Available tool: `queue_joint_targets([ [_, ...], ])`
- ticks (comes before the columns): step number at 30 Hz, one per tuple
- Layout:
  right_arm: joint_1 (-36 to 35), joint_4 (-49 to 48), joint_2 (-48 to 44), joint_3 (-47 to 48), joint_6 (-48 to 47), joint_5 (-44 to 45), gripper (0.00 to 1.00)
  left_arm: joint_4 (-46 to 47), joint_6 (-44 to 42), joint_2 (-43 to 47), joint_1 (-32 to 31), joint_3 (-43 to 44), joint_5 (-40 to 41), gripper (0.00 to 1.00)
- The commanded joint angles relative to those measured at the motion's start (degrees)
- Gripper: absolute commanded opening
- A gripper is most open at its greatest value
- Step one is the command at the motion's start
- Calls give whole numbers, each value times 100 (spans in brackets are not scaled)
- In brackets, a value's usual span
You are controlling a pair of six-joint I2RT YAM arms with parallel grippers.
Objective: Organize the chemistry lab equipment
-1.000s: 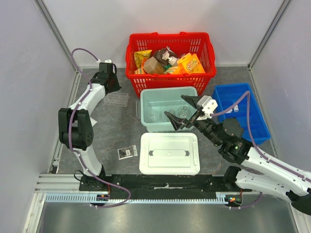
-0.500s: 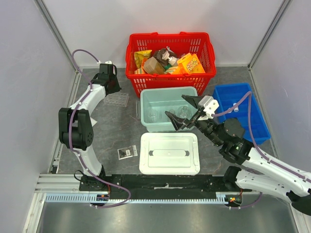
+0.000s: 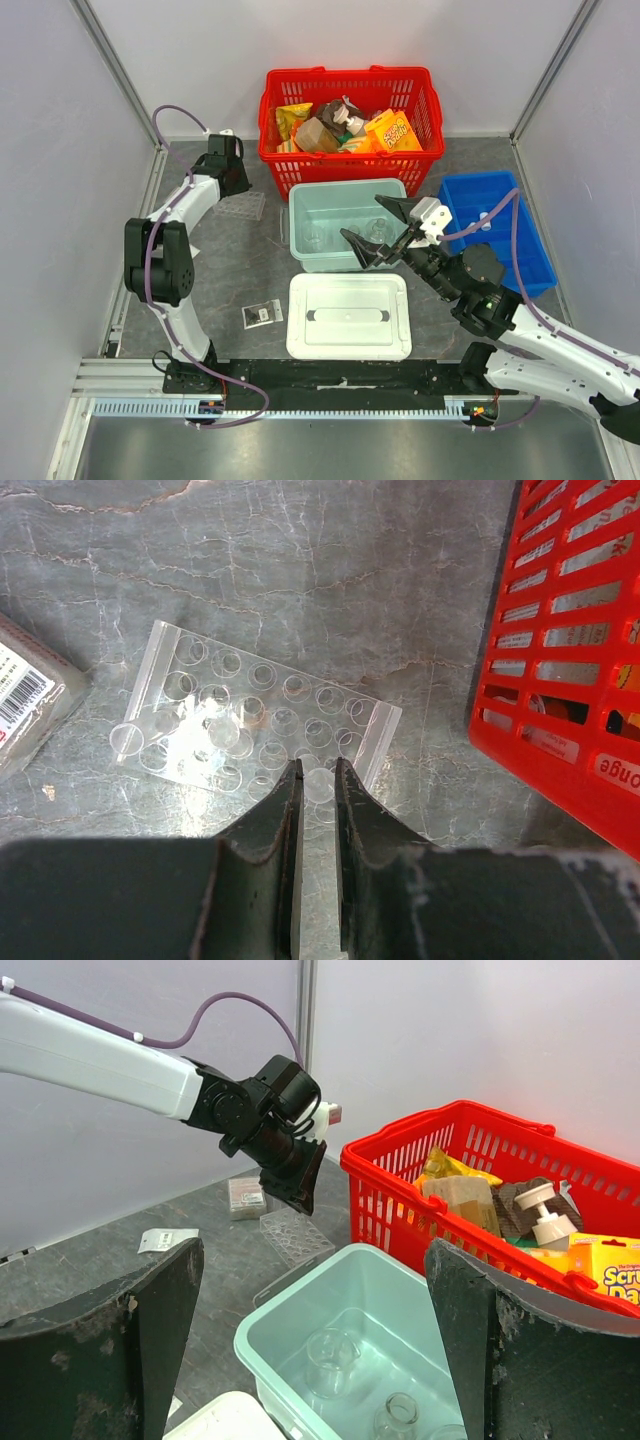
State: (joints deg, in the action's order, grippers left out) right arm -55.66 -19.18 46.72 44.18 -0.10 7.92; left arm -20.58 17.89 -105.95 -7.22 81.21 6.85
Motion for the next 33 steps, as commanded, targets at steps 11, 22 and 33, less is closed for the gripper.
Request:
queue_joint_targets([
  [11, -6, -218, -128, 134, -113, 166, 98, 414, -189, -101, -60, -132, -61, 8],
  [22, -6, -174, -137, 134, -131, 210, 98, 432, -216, -250, -51, -123, -17, 11],
  [33, -6, -77, -137, 161, -78, 262, 98, 379, -233, -154, -60, -70, 9, 34],
])
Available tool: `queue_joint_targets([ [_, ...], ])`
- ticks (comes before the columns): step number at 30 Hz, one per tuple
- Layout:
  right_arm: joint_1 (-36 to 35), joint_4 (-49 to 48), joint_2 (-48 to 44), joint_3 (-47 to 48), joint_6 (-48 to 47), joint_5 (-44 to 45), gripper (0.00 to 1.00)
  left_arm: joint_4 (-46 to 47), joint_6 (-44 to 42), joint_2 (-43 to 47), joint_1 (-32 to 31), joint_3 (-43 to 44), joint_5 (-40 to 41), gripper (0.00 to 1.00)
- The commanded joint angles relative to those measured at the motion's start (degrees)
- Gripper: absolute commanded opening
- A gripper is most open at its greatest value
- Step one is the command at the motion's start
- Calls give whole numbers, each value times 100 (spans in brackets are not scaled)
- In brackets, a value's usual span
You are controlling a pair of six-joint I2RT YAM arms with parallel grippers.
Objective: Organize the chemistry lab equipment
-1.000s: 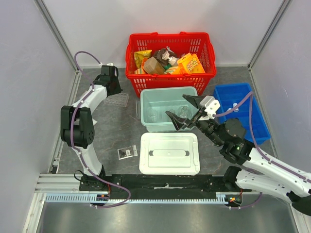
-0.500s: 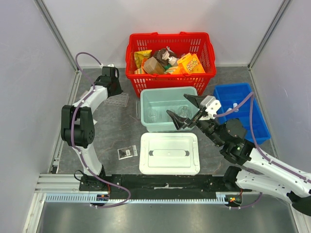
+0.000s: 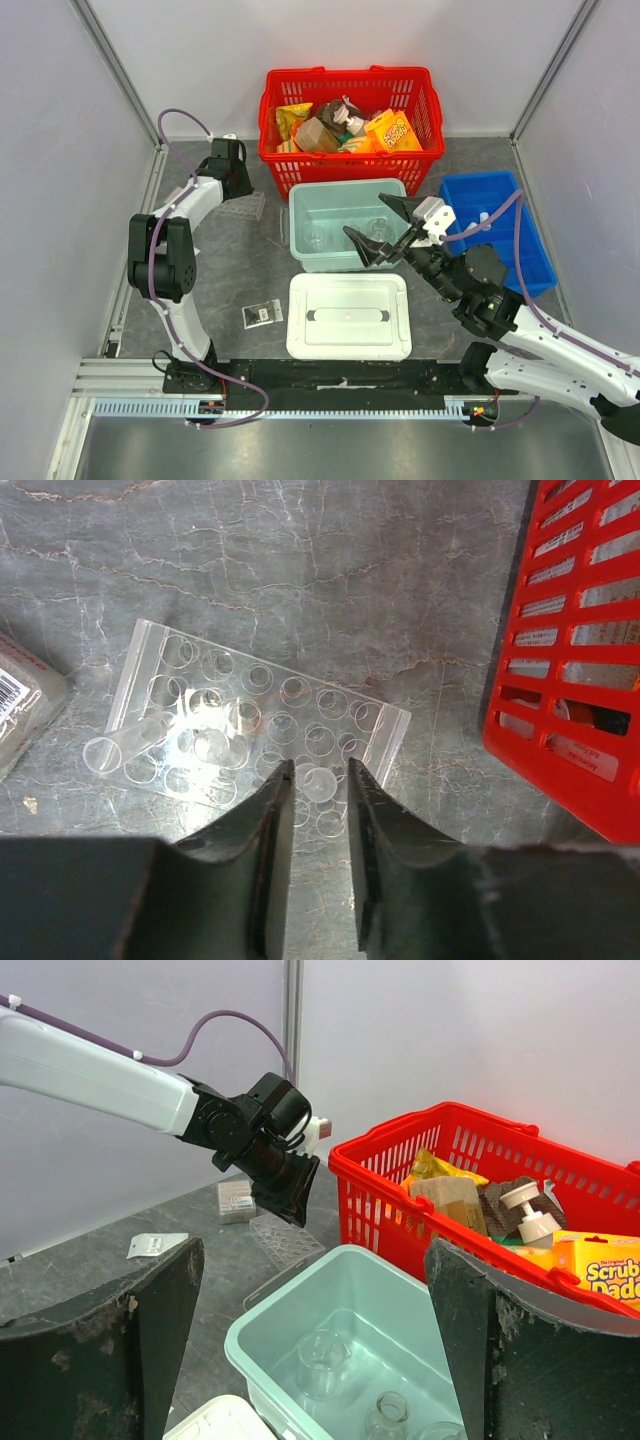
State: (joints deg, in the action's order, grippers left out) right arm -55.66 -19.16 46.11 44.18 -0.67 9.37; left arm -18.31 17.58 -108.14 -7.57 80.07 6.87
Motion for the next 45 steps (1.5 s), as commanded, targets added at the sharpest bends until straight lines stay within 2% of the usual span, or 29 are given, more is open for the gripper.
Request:
queue_joint_targets([
  [1, -6, -62, -67, 161, -4, 118, 98, 143, -203, 117, -25, 61, -10, 37],
  [3, -6, -1, -49, 187, 40, 118, 98, 117, -168, 266, -16, 78, -20, 50],
  [6, -6, 218, 38, 327, 58, 127, 98, 90, -133, 547, -16, 61, -63, 57],
  [12, -6, 965, 267, 661, 602, 627, 98, -392, 174, 1338, -25, 79, -63, 59],
  [15, -6, 1282, 355, 784, 804, 672, 98, -1050, 613, 1821, -7, 70, 173, 59],
  [18, -6, 1598, 495, 881, 980, 610, 98, -1981, 1105, 2173, 28, 79, 788, 59],
  [20, -6, 1897, 714, 1082, 1077, 541, 98, -2360, 1291, 2393, 220, -9, 694, 58],
  [24, -41, 2487, 1452, 1627, 1157, 102, 98, -2687, 1695, 3007, 738, -762, 376, 56],
  [30, -489, 2645, 2919, 2444, 779, -741, 96, -2608, 2073, 3984, 1627, -1801, 604, 55],
  [37, -1095, 2707, 4731, 3385, -380, -1314, 95, -2757, 2521, 4353, 1908, -2232, 824, 56],
  [45, -1167, 2768, 6242, 4019, -969, -1876, 96, -2608, 2952, 4696, 2137, -2838, 1001, 56],
])
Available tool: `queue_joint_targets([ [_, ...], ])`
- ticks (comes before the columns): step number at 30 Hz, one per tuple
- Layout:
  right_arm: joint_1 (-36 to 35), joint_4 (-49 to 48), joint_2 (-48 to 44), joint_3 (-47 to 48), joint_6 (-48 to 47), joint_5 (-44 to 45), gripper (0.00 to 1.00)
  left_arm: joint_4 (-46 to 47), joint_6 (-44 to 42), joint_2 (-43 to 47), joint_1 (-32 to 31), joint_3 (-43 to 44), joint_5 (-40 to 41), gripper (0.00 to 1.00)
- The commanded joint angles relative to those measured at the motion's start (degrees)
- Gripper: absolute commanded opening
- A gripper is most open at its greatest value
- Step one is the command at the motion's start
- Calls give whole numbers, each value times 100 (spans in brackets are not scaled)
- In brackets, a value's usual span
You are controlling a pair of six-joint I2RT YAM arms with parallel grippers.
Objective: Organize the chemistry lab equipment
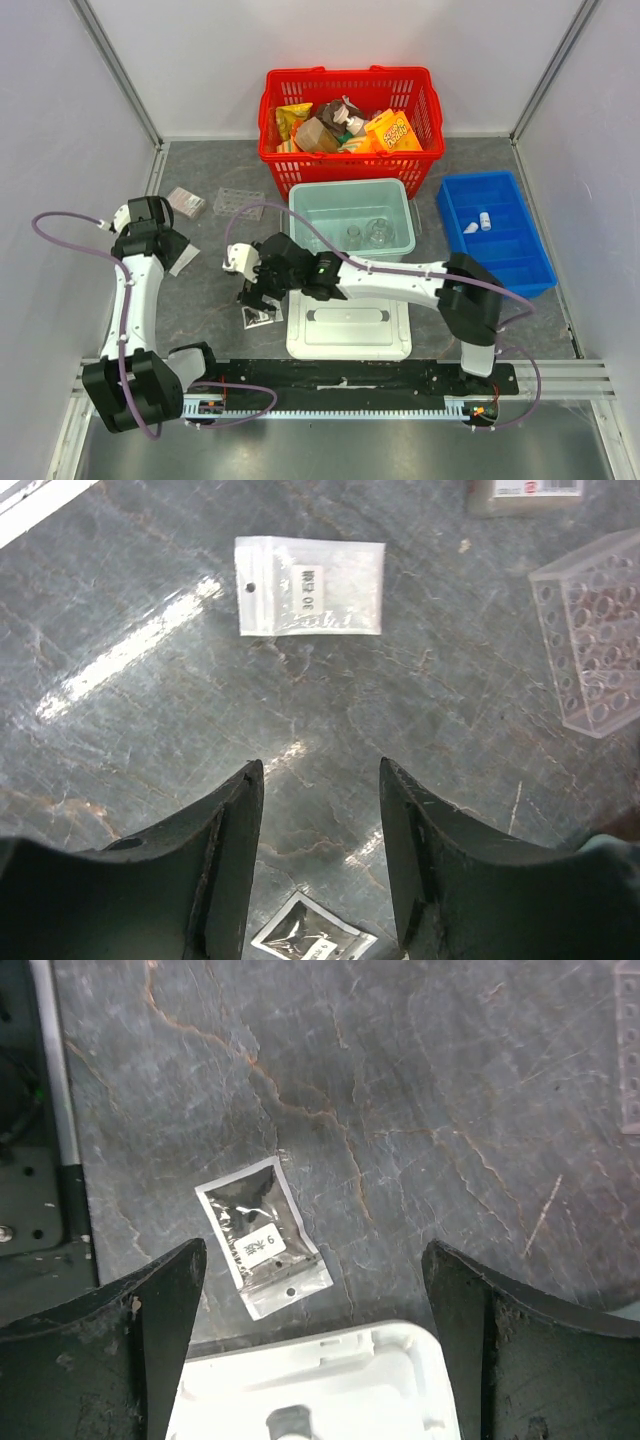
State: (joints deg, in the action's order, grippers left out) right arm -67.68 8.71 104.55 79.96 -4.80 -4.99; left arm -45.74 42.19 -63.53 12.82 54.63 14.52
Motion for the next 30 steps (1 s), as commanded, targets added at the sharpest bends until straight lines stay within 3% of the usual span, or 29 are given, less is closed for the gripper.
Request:
queue_joint_targets([
  [1, 36, -27, 538, 485, -662, -519, 96, 170, 509, 262, 133, -356, 174, 56],
  [12, 9, -98, 1480, 591, -1269, -1249, 98, 337, 474, 429, 203, -673, 270, 55],
  [26, -123, 96, 1928, 661, -1603, -898, 98, 328, 474, 604, 204, -752, 428, 54],
  [30, -140, 122, 1999, 670, -1507, -784, 91, 328, 500, 614, 212, -761, 429, 53],
])
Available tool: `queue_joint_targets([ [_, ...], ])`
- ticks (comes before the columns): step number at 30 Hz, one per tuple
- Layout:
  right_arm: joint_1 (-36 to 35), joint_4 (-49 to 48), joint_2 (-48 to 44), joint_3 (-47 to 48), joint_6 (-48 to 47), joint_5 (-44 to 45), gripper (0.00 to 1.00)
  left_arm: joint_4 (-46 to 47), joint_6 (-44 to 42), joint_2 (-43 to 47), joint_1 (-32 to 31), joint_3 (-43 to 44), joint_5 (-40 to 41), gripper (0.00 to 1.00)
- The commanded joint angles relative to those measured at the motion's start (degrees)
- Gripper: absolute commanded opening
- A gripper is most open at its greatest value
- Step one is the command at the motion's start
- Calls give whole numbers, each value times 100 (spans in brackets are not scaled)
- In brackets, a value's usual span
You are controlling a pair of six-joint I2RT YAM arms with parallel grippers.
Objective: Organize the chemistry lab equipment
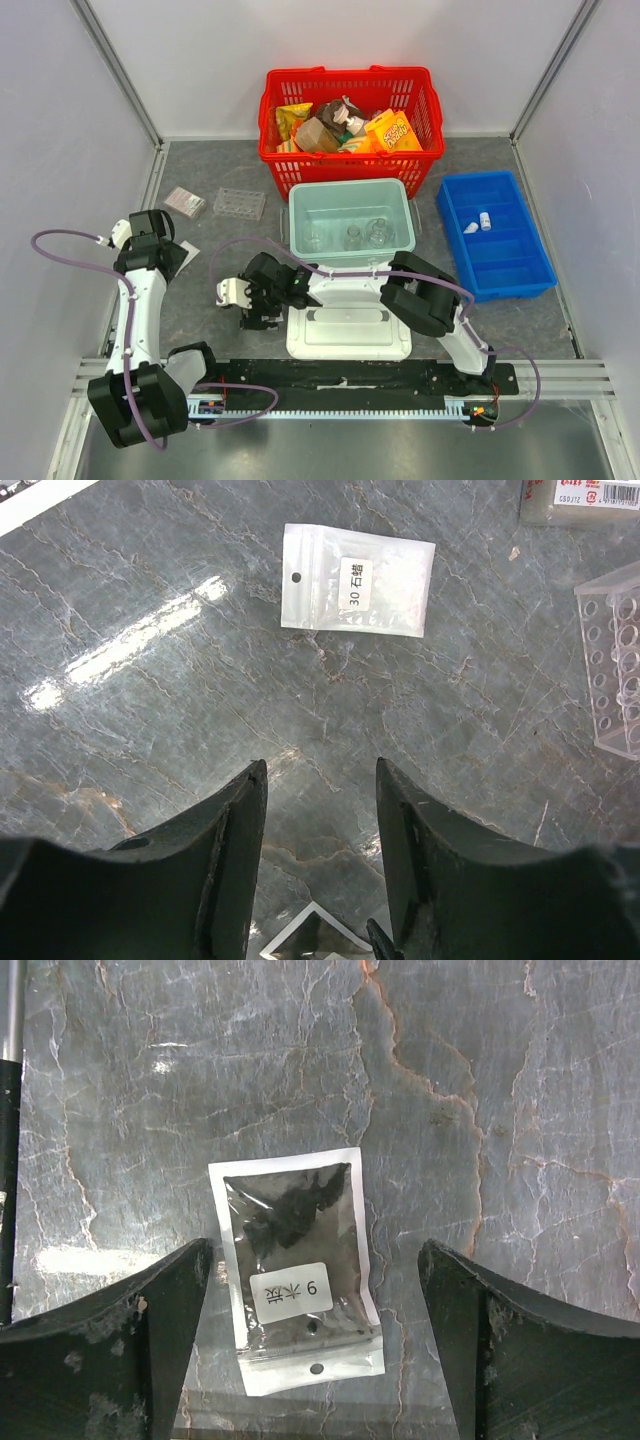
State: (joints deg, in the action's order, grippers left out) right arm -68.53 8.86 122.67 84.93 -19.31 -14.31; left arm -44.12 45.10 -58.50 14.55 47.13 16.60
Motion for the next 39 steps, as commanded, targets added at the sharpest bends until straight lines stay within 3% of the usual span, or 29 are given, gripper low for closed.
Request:
queue_joint_targets([
  [1, -55, 133, 196, 191, -29, 130, 89, 167, 210, 119, 40, -3, 221, 53],
  [8, -55, 625, 363, 393, 129, -55, 77, 184, 122, 102, 31, 6, 177, 52],
  [20, -55, 397, 319, 297, 208, 358, 48, 272, -1, 119, 31, 6, 10, 50],
  [25, -55, 99, 205, 235, 331, 323, 43, 342, -45, 172, 31, -55, -34, 49],
  [39, -55, -306, -252, 121, 727, 218, 41, 369, -45, 216, 31, -82, -25, 49],
])
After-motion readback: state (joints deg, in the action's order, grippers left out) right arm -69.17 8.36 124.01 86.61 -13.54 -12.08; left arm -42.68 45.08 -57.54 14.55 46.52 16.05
